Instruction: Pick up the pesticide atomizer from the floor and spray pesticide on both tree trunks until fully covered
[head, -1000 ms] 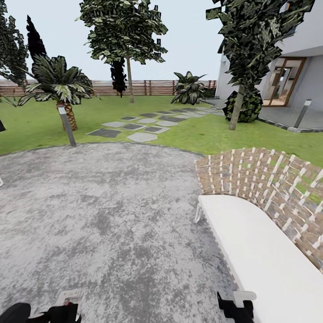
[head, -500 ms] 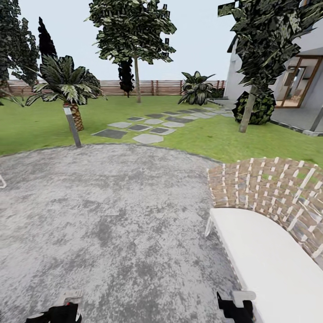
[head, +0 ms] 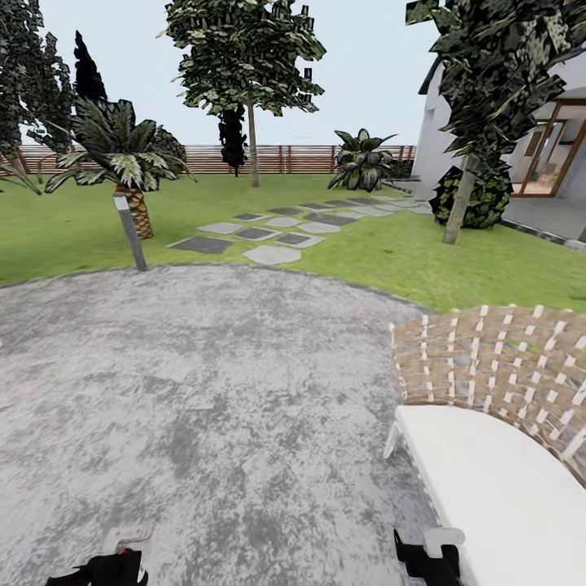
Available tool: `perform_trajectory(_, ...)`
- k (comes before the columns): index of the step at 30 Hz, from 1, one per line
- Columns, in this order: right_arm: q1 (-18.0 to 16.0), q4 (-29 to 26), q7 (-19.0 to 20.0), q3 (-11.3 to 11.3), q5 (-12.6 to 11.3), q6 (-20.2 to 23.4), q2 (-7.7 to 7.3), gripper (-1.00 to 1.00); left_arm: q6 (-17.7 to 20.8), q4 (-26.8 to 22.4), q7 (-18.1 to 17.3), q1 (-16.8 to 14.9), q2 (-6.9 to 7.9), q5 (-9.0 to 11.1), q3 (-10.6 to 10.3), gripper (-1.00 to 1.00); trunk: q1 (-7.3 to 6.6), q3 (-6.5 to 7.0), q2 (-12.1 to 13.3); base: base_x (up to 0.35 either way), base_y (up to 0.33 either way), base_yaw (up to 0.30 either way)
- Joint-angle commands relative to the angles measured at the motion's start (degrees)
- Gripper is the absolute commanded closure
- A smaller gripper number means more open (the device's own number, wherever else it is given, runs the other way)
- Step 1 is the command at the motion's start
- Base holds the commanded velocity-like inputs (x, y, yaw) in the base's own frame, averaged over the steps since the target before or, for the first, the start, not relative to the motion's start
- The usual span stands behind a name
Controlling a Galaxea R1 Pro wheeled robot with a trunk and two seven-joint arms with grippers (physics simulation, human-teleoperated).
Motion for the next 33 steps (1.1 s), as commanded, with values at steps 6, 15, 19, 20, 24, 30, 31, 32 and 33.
perform_trajectory(6,-0.03,0.04,-0.18,0.06,0.07,-0.18,-0.01,-1.0,0.36,-0.12,-0.41,0.0,-0.04,-0.44,0.53,1.0,0.03,-0.05,-0.02,0.338,0.103,0.0)
perform_trajectory(15,-0.02,0.04,-0.35,0.07,0.07,-0.18,0.06,-1.0,0.36,-0.12,-0.41,-0.03,-0.04,-0.44,0.5,1.0,0.03,-0.05,-0.02,0.334,0.121,0.003)
perform_trajectory(19,-0.03,0.04,-0.36,0.05,0.07,-0.18,0.07,-1.0,0.36,-0.12,-0.41,-0.03,-0.04,-0.44,0.5,1.0,0.03,-0.05,-0.02,0.334,0.103,0.118)
perform_trajectory(20,-0.03,0.04,-0.36,0.06,0.07,-0.17,0.07,-1.0,0.36,-0.12,-0.41,-0.02,-0.04,-0.44,0.5,1.0,0.03,-0.05,-0.02,0.334,0.102,0.21)
perform_trajectory(24,-0.03,0.04,-0.36,0.09,0.07,-0.18,0.07,-1.0,0.36,-0.12,-0.4,0.0,-0.04,-0.44,0.5,1.0,0.03,-0.05,-0.02,0.334,0.1,0.202)
perform_trajectory(30,-0.01,0.04,-0.2,0.04,0.0,-0.17,0.07,-1.0,0.36,-0.12,-0.41,0.0,-0.04,-0.44,0.5,1.0,0.03,-0.05,-0.02,0.334,0.099,0.031)
perform_trajectory(31,-0.01,0.04,-0.19,0.05,0.0,-0.18,0.07,-1.0,0.36,-0.12,-0.41,0.0,-0.04,-0.44,0.5,1.0,0.03,-0.05,-0.02,0.334,0.099,0.004)
perform_trajectory(32,-0.02,0.04,-0.19,0.05,-0.01,-0.18,0.07,-1.0,0.36,-0.12,-0.41,0.0,-0.04,-0.44,0.5,1.0,0.03,-0.05,-0.02,0.334,0.099,0.003)
perform_trajectory(33,-0.03,0.04,-0.19,0.06,-0.01,-0.18,0.07,-1.0,0.36,-0.12,-0.41,0.0,-0.04,-0.44,0.5,1.0,0.03,-0.05,-0.02,0.334,0.099,0.001)
